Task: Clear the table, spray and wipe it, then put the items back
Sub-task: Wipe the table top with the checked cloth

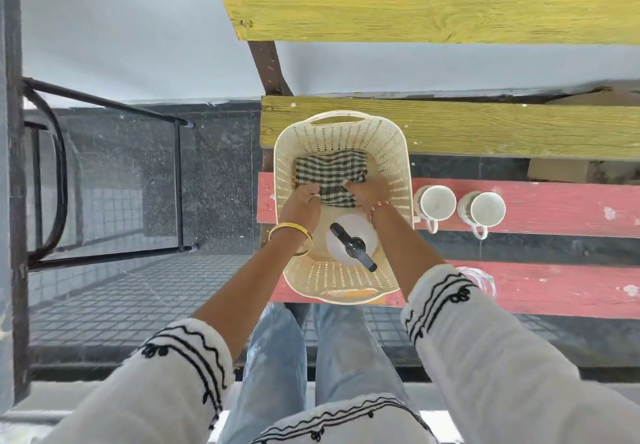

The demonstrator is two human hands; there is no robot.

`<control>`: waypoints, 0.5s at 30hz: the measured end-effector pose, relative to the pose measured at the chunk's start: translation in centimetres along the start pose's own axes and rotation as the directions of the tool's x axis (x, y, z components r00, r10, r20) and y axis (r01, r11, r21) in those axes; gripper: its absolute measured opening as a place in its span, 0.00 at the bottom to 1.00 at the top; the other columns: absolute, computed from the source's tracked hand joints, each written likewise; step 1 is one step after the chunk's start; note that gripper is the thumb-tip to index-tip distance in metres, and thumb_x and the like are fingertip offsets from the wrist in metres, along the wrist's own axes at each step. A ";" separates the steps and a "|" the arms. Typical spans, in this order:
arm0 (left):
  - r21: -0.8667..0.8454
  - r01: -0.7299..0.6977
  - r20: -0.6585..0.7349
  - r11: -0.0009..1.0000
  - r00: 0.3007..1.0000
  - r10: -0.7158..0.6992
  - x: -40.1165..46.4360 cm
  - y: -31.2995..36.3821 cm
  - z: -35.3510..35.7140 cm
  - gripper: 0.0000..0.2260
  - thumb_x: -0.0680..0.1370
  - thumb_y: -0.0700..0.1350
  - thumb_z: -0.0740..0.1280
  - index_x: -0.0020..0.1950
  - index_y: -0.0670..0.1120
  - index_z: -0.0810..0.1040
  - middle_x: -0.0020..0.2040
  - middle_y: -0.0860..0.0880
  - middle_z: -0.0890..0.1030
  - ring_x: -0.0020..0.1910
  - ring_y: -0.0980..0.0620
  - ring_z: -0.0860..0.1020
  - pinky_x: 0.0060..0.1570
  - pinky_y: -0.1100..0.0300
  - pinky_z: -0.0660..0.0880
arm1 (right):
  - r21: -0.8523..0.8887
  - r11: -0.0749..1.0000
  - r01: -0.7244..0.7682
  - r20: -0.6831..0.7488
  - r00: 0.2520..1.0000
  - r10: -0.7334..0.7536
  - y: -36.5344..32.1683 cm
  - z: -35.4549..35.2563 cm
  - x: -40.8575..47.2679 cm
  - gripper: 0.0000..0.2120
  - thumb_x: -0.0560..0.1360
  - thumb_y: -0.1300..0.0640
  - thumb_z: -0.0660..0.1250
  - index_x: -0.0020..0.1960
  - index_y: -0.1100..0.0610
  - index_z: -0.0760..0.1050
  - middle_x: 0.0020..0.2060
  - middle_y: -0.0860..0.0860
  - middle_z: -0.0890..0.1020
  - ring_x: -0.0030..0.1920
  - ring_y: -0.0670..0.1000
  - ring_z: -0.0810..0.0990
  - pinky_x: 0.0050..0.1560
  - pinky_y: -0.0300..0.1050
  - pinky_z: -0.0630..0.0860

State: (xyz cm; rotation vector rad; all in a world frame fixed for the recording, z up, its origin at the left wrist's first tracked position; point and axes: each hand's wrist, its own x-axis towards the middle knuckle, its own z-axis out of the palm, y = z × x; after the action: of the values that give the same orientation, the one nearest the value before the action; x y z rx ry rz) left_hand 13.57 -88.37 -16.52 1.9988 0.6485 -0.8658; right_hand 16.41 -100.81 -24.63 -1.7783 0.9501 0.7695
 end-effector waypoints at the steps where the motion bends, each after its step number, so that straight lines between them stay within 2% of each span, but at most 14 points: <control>1: -0.010 -0.001 -0.002 1.000 1.000 0.001 0.0 0.1 -0.1 0.17 0.79 0.39 0.54 0.67 0.43 0.69 0.68 0.44 0.71 0.63 0.46 0.72 0.61 0.58 0.67 | -0.085 0.996 0.021 -0.017 1.000 -0.023 -0.3 0.1 -0.2 0.19 0.70 0.56 0.72 0.58 0.63 0.77 0.45 0.56 0.82 0.45 0.55 0.80 0.39 0.44 0.77; 2: -0.024 -0.001 -0.004 1.000 1.000 0.001 0.0 0.1 -0.3 0.17 0.79 0.39 0.54 0.67 0.43 0.70 0.68 0.44 0.71 0.64 0.45 0.71 0.61 0.58 0.67 | -0.161 0.986 0.045 -0.038 0.998 -0.052 -0.5 0.3 -0.1 0.18 0.71 0.55 0.71 0.57 0.63 0.77 0.44 0.56 0.82 0.44 0.55 0.80 0.36 0.41 0.73; 4: -0.048 0.002 -0.015 0.999 1.000 -0.003 -0.1 0.0 -0.8 0.17 0.79 0.39 0.54 0.66 0.43 0.70 0.68 0.44 0.72 0.64 0.45 0.71 0.59 0.59 0.66 | -0.219 0.975 0.049 -0.075 0.995 -0.067 -1.0 0.4 -0.4 0.14 0.71 0.57 0.69 0.54 0.62 0.76 0.42 0.56 0.81 0.43 0.55 0.79 0.35 0.40 0.70; 6: -0.086 0.005 -0.025 0.996 1.000 -0.007 -0.3 0.1 -1.3 0.17 0.78 0.39 0.55 0.66 0.44 0.69 0.68 0.44 0.72 0.64 0.45 0.71 0.58 0.59 0.66 | -0.110 0.993 0.033 -0.074 0.996 -0.042 -1.4 0.2 -1.0 0.06 0.70 0.60 0.68 0.37 0.61 0.73 0.30 0.53 0.74 0.37 0.53 0.73 0.33 0.41 0.66; 7: -0.102 0.010 -0.023 0.995 1.000 -0.013 -0.5 0.2 -1.6 0.17 0.78 0.39 0.55 0.67 0.44 0.69 0.68 0.44 0.72 0.64 0.45 0.71 0.57 0.59 0.66 | -0.010 1.000 0.013 -0.054 0.998 -0.014 -1.5 -0.1 -1.6 0.11 0.69 0.60 0.67 0.31 0.59 0.69 0.27 0.51 0.70 0.35 0.52 0.70 0.32 0.42 0.64; 8: -0.108 0.009 -0.020 0.994 1.000 -0.011 -0.6 0.3 -1.9 0.17 0.78 0.39 0.55 0.67 0.44 0.69 0.68 0.44 0.72 0.64 0.45 0.71 0.57 0.60 0.66 | 0.076 0.997 0.013 -0.043 0.999 -0.010 -1.5 -0.2 -1.7 0.13 0.69 0.61 0.67 0.29 0.57 0.66 0.26 0.51 0.67 0.33 0.51 0.67 0.32 0.43 0.63; 11: -0.119 -0.021 -0.018 0.993 1.000 0.019 -1.4 0.9 -2.8 0.17 0.78 0.39 0.55 0.66 0.44 0.70 0.66 0.43 0.73 0.63 0.44 0.72 0.60 0.56 0.68 | 0.274 0.962 -0.018 0.010 1.000 0.016 -2.8 -0.6 -4.4 0.04 0.70 0.62 0.64 0.39 0.59 0.69 0.32 0.52 0.67 0.34 0.51 0.65 0.37 0.46 0.66; 13: -0.131 -0.040 -0.035 0.991 0.999 0.036 -2.3 1.2 -3.5 0.17 0.78 0.40 0.56 0.66 0.43 0.70 0.64 0.40 0.75 0.61 0.42 0.74 0.55 0.56 0.70 | 0.398 0.916 -0.049 0.044 0.998 0.034 -3.6 -0.6 -5.9 0.04 0.69 0.61 0.64 0.42 0.59 0.70 0.39 0.54 0.71 0.42 0.54 0.71 0.44 0.51 0.69; 15: -0.181 -0.043 -0.042 0.983 0.998 0.036 -3.3 1.3 -4.2 0.16 0.78 0.39 0.56 0.66 0.43 0.71 0.64 0.41 0.75 0.61 0.42 0.74 0.54 0.58 0.69 | 0.486 0.874 -0.009 0.030 1.000 -0.006 -4.3 -0.6 -7.1 0.02 0.66 0.59 0.64 0.39 0.56 0.72 0.46 0.55 0.74 0.50 0.56 0.75 0.48 0.53 0.71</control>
State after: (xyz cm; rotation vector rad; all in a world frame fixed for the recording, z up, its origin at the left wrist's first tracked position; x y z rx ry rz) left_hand 13.87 -85.88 -11.62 1.8615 0.6819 -0.7197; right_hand 16.64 -98.39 -16.67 -1.3187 1.0196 0.4964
